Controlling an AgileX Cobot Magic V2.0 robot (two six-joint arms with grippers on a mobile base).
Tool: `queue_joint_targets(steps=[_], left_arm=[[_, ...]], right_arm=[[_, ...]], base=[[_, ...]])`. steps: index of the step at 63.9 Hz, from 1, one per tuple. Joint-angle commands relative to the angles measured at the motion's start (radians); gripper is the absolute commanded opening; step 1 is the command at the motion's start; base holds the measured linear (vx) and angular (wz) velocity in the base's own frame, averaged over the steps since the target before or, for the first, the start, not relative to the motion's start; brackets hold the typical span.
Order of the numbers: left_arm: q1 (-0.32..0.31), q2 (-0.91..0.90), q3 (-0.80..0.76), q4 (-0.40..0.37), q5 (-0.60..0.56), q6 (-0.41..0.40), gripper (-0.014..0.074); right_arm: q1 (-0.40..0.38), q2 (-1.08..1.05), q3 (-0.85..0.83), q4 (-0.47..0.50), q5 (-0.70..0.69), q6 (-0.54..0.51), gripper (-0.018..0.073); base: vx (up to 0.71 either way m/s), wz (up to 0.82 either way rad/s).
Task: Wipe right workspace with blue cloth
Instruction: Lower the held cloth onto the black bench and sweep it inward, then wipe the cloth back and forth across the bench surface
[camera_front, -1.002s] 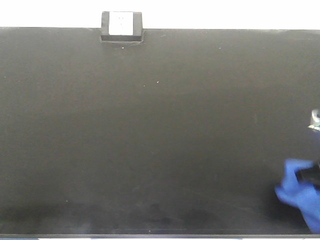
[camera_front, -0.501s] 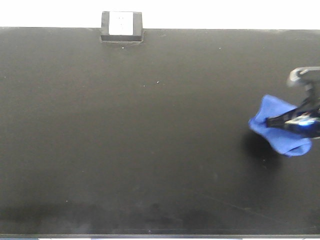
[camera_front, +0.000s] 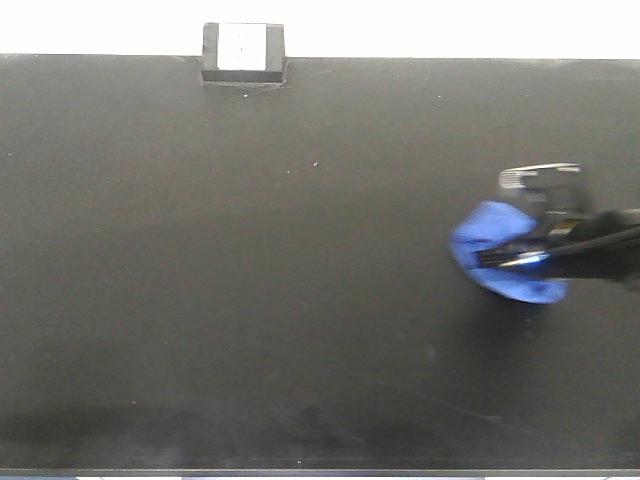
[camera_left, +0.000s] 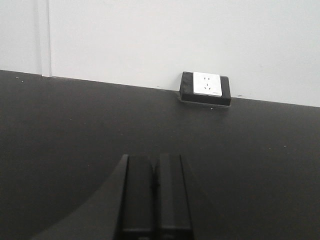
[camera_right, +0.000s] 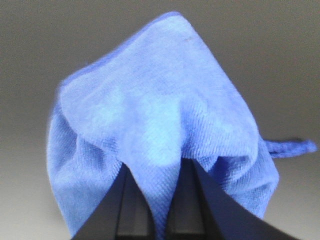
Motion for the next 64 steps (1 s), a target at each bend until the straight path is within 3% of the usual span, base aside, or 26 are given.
queue_joint_targets(steps=[1,13,20,26,44,51,57,64], left_arm=[[-0.004,-0.016,0.031,-0.006,-0.08,-0.008,-0.0006],[-0.004,-0.016,0.031,-0.006,-0.08,-0.008,-0.0006],[-0.004,-0.016,0.031,-0.006,-0.08,-0.008,-0.0006],[-0.004,-0.016,0.031,-0.006,-0.08,-0.008,-0.0006],[-0.004,-0.016,0.031,-0.006,-0.08,-0.008,-0.0006],[-0.004,-0.016,0.031,-0.006,-0.08,-0.008,-0.0006],[-0.004,-0.016,0.031,-0.006,-0.08,-0.008,-0.0006],[-0.004,-0.016,0.031,-0.006,-0.08,-0.008,-0.0006]], right_arm=[[0.146,-0.014,-0.019,0.017,-0.093,0.002,-0.0001],[0.402,-0.011,-0.019,0.031,-0.205,0.029,-0.0001],[0.418,-0.011,-0.019,0.043,-0.211,0.023,0.0],[0.364,-0.011,-0.019,0.064,-0.199,0.0,0.0],[-0.071,-0.011,-0.019,0.065,-0.162,0.0,0.0002],[-0.191,-0.011,-0.019,0.058,-0.161,0.0,0.0002],[-0.227,-0.011,-0.019,0.057,-0.166,0.008,0.0002],[-0.201,-0.011,-0.019,0.058,-0.17,0.036,0.0002]], base=[[0.0,0.0],[0.0,0.0],[0.0,0.0],[0.0,0.0],[0.0,0.0],[0.0,0.0],[0.0,0.0],[0.0,0.0]])
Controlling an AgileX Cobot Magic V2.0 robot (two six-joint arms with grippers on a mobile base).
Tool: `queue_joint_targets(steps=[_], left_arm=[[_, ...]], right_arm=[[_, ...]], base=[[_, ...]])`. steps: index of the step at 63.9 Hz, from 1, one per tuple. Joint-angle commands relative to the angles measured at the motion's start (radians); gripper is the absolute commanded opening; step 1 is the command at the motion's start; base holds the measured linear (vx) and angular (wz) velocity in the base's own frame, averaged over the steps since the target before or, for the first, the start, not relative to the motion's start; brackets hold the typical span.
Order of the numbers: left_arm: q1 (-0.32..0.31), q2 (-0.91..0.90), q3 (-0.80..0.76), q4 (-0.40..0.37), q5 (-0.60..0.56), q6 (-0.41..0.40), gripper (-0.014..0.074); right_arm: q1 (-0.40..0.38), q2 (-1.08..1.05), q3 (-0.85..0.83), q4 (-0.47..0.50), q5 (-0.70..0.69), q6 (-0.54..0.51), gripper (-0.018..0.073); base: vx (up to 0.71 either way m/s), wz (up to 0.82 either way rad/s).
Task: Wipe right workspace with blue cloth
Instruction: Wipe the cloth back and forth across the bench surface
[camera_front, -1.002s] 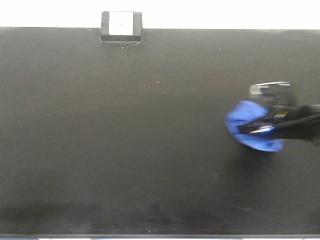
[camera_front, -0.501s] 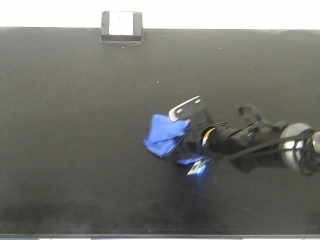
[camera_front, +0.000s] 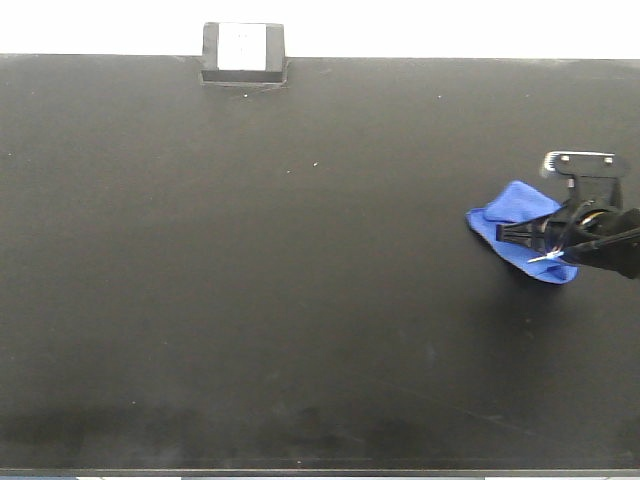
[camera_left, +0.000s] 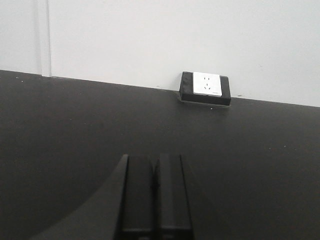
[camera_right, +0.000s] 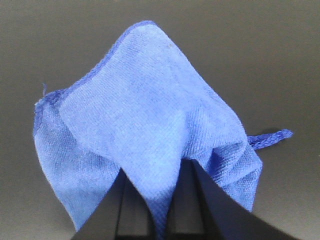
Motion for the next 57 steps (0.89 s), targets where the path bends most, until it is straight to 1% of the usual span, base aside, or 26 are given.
queue_joint_targets(steps=[1,6,12,23,27,30,38,46,53,57], left_arm=[[-0.004,-0.016,0.031,-0.006,-0.08,-0.008,-0.0006],[-0.004,-0.016,0.031,-0.006,-0.08,-0.008,-0.0006],[-0.004,-0.016,0.031,-0.006,-0.08,-0.008,-0.0006],[-0.004,-0.016,0.031,-0.006,-0.08,-0.008,-0.0006],[-0.004,-0.016,0.031,-0.006,-0.08,-0.008,-0.0006],[-0.004,-0.016,0.031,-0.006,-0.08,-0.008,-0.0006],[-0.004,-0.016,0.031,-0.006,-0.08,-0.008,-0.0006],[-0.004,-0.016,0.031,-0.006,-0.08,-0.008,-0.0006],[-0.004,-0.016,0.031,-0.006,-0.08,-0.008,-0.0006],[-0.004,-0.016,0.031,-0.006,-0.08,-0.008,-0.0006]], right_arm=[[0.021,-0.036,-0.019,-0.007,-0.052,0.027,0.0002],[0.081,-0.036,-0.019,-0.007,-0.052,0.072,0.0002],[0.188,-0.036,-0.019,-0.007,-0.061,0.113,0.0002],[0.387,-0.036,-0.019,-0.009,-0.066,0.115,0.0002],[0.457,-0.036,-0.019,-0.012,-0.064,0.091,0.0002],[0.49,-0.036,-0.019,-0.012,-0.062,0.074,0.0002],[0.539,-0.068,-0.019,0.004,-0.007,0.087,0.0006],[0.536,-0.144,-0.019,-0.019,0.076,0.089,0.0025],[0.533,-0.223,-0.019,-0.044,0.11,0.089,0.0071],[0.533,-0.259,-0.019,-0.054,0.125,0.089,0.0119]], base=[[0.0,0.0],[0.0,0.0],[0.0,0.0],[0.0,0.0],[0.0,0.0],[0.0,0.0],[0.0,0.0],[0.0,0.0],[0.0,0.0],[0.0,0.0]])
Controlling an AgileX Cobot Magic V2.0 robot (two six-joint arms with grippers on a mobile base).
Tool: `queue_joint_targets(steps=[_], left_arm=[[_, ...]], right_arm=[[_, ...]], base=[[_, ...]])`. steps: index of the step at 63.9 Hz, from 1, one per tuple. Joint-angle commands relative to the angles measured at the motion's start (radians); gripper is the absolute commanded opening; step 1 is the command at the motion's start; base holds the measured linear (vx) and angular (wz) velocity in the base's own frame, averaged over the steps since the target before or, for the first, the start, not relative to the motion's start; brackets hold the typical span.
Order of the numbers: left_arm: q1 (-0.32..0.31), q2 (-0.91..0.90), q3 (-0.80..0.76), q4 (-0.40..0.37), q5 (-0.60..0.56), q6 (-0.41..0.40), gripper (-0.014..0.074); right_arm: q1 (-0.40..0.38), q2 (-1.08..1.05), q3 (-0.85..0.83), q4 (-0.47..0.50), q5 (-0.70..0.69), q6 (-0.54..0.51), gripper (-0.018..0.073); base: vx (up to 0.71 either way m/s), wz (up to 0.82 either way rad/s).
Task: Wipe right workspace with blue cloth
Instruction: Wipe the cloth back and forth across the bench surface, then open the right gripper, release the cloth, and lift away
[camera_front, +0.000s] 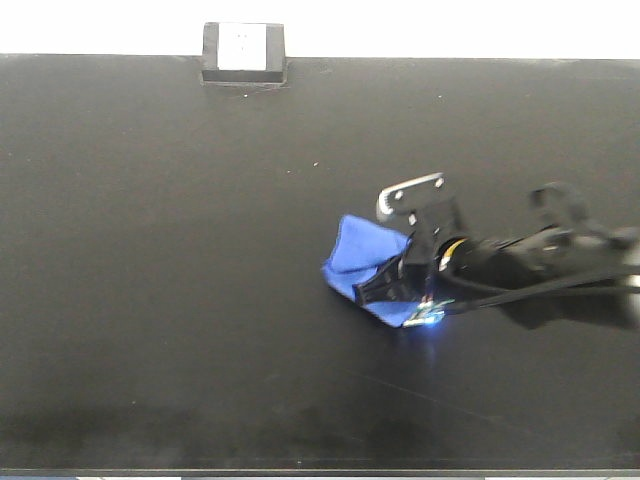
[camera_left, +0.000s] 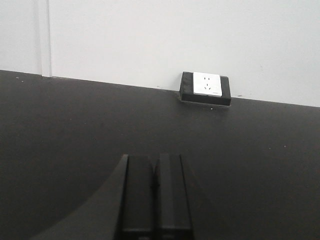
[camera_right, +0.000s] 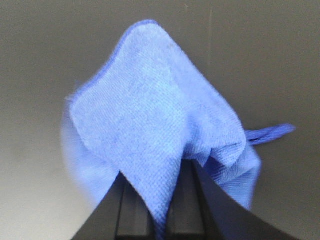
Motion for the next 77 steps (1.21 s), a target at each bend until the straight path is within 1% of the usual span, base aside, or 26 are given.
queue_joint_targets(steps=[1,6,12,13,17,20,24,28,34,41,45,59,77], left_arm=[[-0.004,-0.016,0.031,-0.006,-0.08,-0.008,-0.0006],[-0.004,-0.016,0.031,-0.006,-0.08,-0.008,-0.0006],[-0.004,-0.016,0.031,-0.006,-0.08,-0.008,-0.0006],[-0.004,-0.016,0.031,-0.006,-0.08,-0.008,-0.0006],[-0.004,-0.016,0.031,-0.006,-0.08,-0.008,-0.0006],[-0.004,-0.016,0.031,-0.006,-0.08,-0.008,-0.0006],[-0.004,-0.016,0.031,-0.006,-0.08,-0.008,-0.0006],[-0.004,-0.016,0.031,-0.006,-0.08,-0.008,-0.0006],[-0.004,-0.016,0.031,-0.006,-0.08,-0.008,-0.0006],[-0.004,-0.016,0.031,-0.006,-0.08,-0.008,-0.0006],[-0.004,-0.016,0.031,-0.006,-0.08,-0.008,-0.0006],[-0.004,-0.016,0.031,-0.006,-0.08,-0.008,-0.0006],[-0.004,-0.016,0.031,-0.006,-0.08,-0.008,-0.0006]], right_arm=[[-0.005,-0.09,-0.023,-0.029,-0.024,-0.004,0.0132],[-0.005,-0.12,-0.023,-0.031,0.026,-0.003,0.0222],[-0.005,-0.14,-0.023,-0.032,0.097,-0.003,0.0367],[-0.005,-0.142,-0.023,-0.037,0.11,-0.003,0.0403],[-0.005,-0.146,-0.023,-0.037,0.13,-0.003,0.0483],[-0.005,-0.146,-0.023,-0.037,0.137,-0.003,0.0559],[-0.004,-0.15,-0.023,-0.024,0.141,0.005,0.0616],[-0.001,-0.17,-0.023,-0.005,0.15,0.005,0.0651],[0.001,-0.233,-0.023,0.012,0.165,0.004,0.065],[0.001,-0.348,-0.023,0.035,0.185,0.004,0.0629],[0.001,-0.417,-0.023,0.049,0.193,0.004,0.0609],[0.001,-0.61,-0.023,0.049,0.201,0.004,0.0528],[-0.001,-0.707,-0.023,0.038,0.2,0.003,0.0428]], base=[[0.0,0.0],[0.0,0.0],[0.0,0.0],[0.0,0.0],[0.0,0.0],[0.0,0.0],[0.0,0.0],[0.0,0.0],[0.0,0.0],[0.0,0.0],[0.0,0.0],[0.0,0.0],[0.0,0.0]])
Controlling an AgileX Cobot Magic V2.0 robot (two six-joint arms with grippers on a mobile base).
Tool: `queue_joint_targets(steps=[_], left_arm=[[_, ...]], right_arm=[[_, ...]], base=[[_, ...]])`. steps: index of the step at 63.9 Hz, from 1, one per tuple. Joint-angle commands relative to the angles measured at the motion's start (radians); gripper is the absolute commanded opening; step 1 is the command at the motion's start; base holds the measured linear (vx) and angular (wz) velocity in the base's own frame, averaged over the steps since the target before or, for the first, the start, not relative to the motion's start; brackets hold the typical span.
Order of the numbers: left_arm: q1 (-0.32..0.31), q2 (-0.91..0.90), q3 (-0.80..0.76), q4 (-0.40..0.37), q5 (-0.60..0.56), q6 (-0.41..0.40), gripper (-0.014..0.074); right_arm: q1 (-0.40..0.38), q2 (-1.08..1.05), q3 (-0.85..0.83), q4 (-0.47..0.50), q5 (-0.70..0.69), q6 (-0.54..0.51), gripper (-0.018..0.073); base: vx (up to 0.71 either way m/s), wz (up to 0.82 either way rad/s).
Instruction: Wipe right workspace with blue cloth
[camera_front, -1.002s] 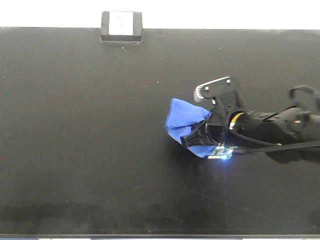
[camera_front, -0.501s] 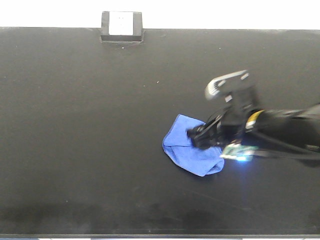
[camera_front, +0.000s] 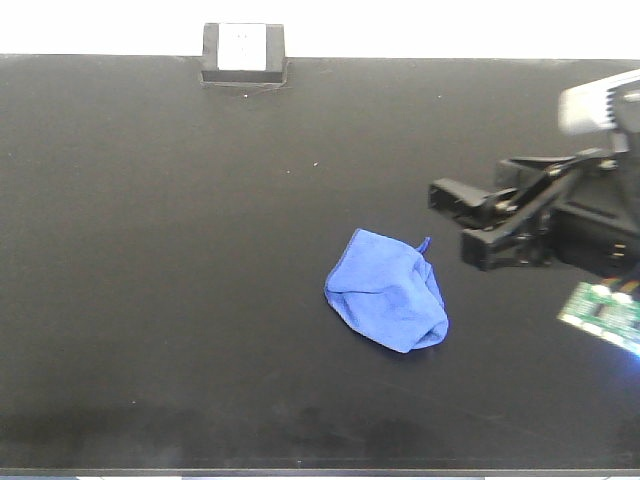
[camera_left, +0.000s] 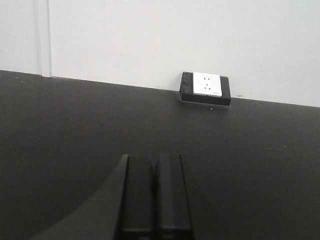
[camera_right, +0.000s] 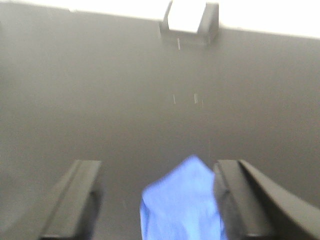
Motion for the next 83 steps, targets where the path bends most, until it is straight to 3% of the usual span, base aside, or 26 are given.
queue_joint_targets(steps=[1,16,26,38,56,75,83], left_arm=[[-0.004,-0.016,0.031,-0.006,-0.08,-0.008,-0.0006],[-0.004,-0.016,0.031,-0.006,-0.08,-0.008,-0.0006],[-0.004,-0.016,0.031,-0.006,-0.08,-0.008,-0.0006],[-0.004,-0.016,0.031,-0.006,-0.08,-0.008,-0.0006],[-0.004,-0.016,0.031,-0.006,-0.08,-0.008,-0.0006],[-0.004,-0.016,0.031,-0.006,-0.08,-0.008,-0.0006],[-0.004,-0.016,0.031,-0.006,-0.08,-0.008,-0.0006]], right_arm=[[-0.001,-0.022,-0.027,-0.009,-0.063,-0.002,0.0422],[-0.017,-0.108,0.04,-0.138,-0.067,-0.005,0.0206],[-0.141,-0.254,0.15,-0.136,-0.096,-0.003,-0.0014],[-0.353,-0.497,0.288,-0.138,-0.112,-0.002,-0.0011],[-0.592,-0.838,0.515,-0.137,-0.116,-0.005,-0.0008],[-0.617,-0.907,0.752,-0.137,-0.251,-0.008,-0.0008],[-0.617,-0.907,0.75,-0.132,-0.224,-0.008,-0.0008]], base=[[0.0,0.0],[0.0,0.0],[0.0,0.0],[0.0,0.0],[0.0,0.0],[0.0,0.0],[0.0,0.0]])
